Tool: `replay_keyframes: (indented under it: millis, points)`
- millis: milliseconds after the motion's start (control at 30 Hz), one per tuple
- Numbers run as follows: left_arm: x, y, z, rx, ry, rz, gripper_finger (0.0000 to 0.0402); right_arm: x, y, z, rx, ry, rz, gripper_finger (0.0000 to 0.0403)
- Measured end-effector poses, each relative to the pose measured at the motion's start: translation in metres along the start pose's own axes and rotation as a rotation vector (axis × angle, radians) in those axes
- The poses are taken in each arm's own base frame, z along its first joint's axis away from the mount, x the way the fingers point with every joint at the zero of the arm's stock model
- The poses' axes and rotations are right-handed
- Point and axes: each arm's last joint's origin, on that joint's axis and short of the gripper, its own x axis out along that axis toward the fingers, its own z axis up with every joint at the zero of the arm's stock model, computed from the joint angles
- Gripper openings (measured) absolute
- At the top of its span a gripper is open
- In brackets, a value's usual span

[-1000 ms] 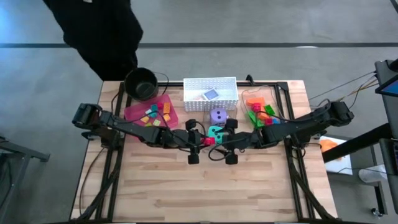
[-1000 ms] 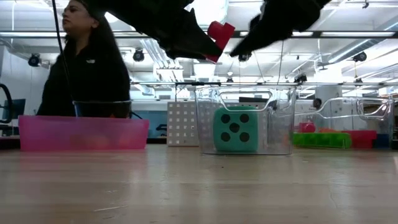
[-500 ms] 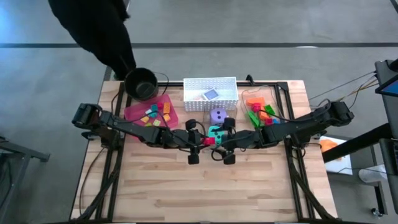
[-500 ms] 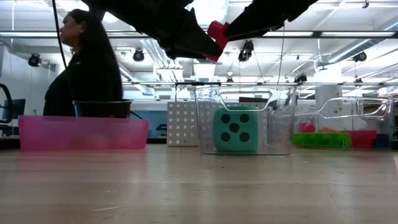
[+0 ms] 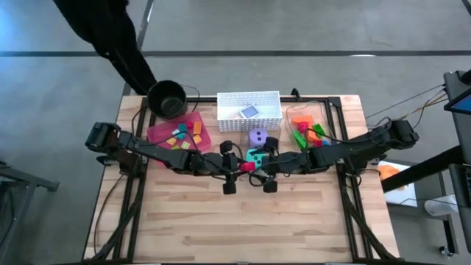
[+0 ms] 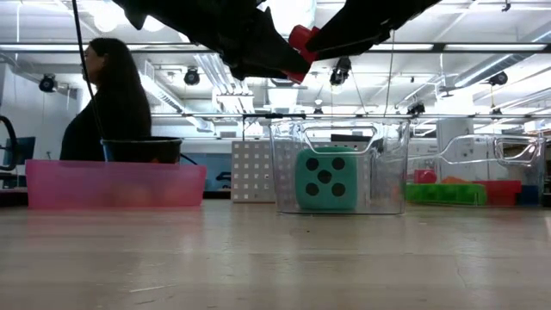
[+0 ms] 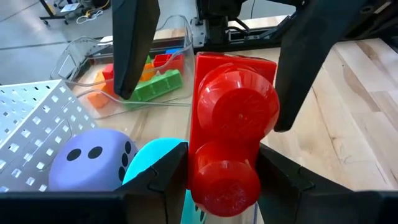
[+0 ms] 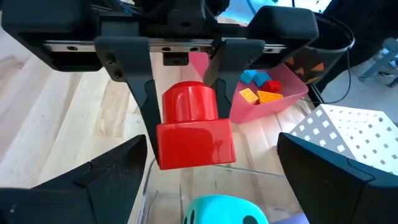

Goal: Pick & Place Toys
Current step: Put the large red game piece into the top transparent bin

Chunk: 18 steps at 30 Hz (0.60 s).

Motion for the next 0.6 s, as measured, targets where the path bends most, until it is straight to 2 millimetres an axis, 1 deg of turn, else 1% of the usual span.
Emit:
replay_keyframes:
  millis: [133,200,267,467,600]
  points:
    - [0.0,0.0,0.0,0.0,0.0,0.002,0.0156,0.0,0.0,0.0,-0.002,0.0,0.0,0.0357]
    - [0.0,0.0001,0.0,0.0,0.0,0.003,0.0156,0.0,0.0,0.0001,-0.004,-0.001,0.001,0.0347]
    - [0.0,0.0001,0.0,0.0,0.0,0.003,0.0156,0.0,0.0,0.0005,-0.003,-0.005,0.002,0.0325]
    - [0.0,0.0001,0.0,0.0,0.0,0.004,0.0156,0.0,0.0002,0.0012,0.0,-0.012,0.01,0.024]
    - [0.0001,0.0004,0.0,0.0,0.0,0.007,0.0156,0.0,0.0004,0.0012,0.0,-0.012,0.015,0.0204]
